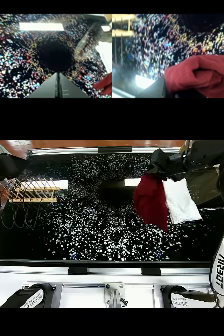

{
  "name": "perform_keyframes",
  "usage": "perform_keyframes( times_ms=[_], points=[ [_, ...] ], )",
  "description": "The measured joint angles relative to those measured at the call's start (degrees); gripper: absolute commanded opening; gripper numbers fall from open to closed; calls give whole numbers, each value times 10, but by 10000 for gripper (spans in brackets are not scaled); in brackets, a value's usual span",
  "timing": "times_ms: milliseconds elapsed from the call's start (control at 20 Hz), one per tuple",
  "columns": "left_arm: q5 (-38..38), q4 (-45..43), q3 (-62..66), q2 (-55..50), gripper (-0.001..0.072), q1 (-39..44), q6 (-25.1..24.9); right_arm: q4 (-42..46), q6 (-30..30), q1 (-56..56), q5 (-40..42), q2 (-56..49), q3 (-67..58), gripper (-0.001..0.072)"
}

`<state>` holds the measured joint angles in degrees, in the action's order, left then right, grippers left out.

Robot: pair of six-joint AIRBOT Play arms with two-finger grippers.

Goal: Fold the shirts.

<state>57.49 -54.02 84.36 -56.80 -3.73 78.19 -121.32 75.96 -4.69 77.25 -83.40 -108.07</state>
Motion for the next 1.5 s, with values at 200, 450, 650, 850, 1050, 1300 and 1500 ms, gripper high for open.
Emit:
perform_keyframes(
  times_ms=[200,450,650,850,1050,1300,1500],
  points=[
    [0,0,4,1,31,-9,-2,19,-75,27,-111,1,0,96],
    [0,0,5,-1,31,-12,-2,119,-215,63,-356,-27,0,95],
    [0,0,5,-2,31,-12,-2,158,-259,87,-617,-92,0,95],
    [1,0,5,-2,31,-12,-2,199,-229,120,-784,-154,0,95],
    [1,0,5,-2,31,-12,-1,219,-163,150,-826,-213,0,96],
    [1,0,5,-3,31,-12,0,226,-113,148,-813,-291,0,96],
    [0,0,5,-7,31,-12,0,231,-99,124,-787,-299,0,96]
  ],
)
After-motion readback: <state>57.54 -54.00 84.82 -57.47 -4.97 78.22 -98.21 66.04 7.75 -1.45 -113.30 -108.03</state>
